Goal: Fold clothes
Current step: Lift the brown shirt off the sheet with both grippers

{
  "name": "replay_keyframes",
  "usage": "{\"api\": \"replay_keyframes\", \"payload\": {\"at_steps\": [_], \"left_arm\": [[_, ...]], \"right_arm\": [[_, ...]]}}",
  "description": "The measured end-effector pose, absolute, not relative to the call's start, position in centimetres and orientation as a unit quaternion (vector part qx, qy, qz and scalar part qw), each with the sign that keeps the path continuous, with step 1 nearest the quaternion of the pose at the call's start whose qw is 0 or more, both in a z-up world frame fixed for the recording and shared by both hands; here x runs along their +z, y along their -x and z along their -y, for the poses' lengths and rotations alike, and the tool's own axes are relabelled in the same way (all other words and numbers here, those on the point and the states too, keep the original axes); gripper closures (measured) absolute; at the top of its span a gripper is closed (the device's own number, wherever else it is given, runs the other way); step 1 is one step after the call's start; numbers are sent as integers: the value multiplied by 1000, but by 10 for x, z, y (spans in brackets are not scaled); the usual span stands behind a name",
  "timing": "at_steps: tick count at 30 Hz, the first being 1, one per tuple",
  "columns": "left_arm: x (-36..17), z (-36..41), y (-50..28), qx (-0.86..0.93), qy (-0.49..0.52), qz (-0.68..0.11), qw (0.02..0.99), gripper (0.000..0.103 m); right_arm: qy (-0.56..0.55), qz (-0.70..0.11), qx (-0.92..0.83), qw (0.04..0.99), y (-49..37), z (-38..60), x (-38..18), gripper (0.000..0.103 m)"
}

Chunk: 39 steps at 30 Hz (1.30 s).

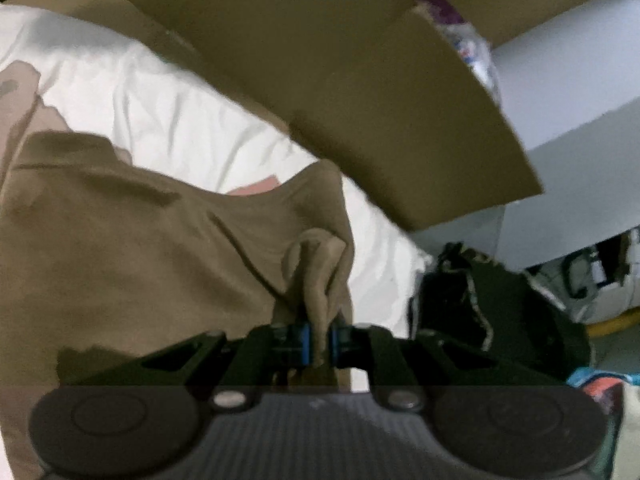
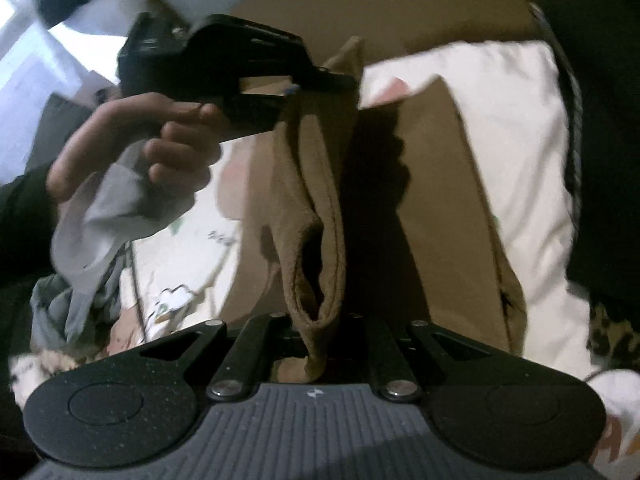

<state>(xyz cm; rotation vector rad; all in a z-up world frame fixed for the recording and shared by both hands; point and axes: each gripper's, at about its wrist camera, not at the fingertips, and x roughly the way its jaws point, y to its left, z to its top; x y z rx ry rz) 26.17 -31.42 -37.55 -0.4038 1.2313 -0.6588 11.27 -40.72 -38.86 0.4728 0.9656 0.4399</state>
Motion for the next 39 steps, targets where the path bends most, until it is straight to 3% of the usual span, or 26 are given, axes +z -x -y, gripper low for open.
{"api": "replay_keyframes", "payload": {"at_steps": [9, 19, 39], "left_arm": [[-389, 355, -254, -281, 126, -567, 764, 93], [-400, 376, -246, -276, 82, -573, 767, 93], [-408, 412, -228, -258, 24, -550, 794, 95]], "right_arm": [[-264, -458, 162, 833, -108, 426, -406, 95], [-307, -462, 119, 824, -92, 451, -432, 99], [-318, -480, 75, 814, -72, 463, -443, 101]]}}
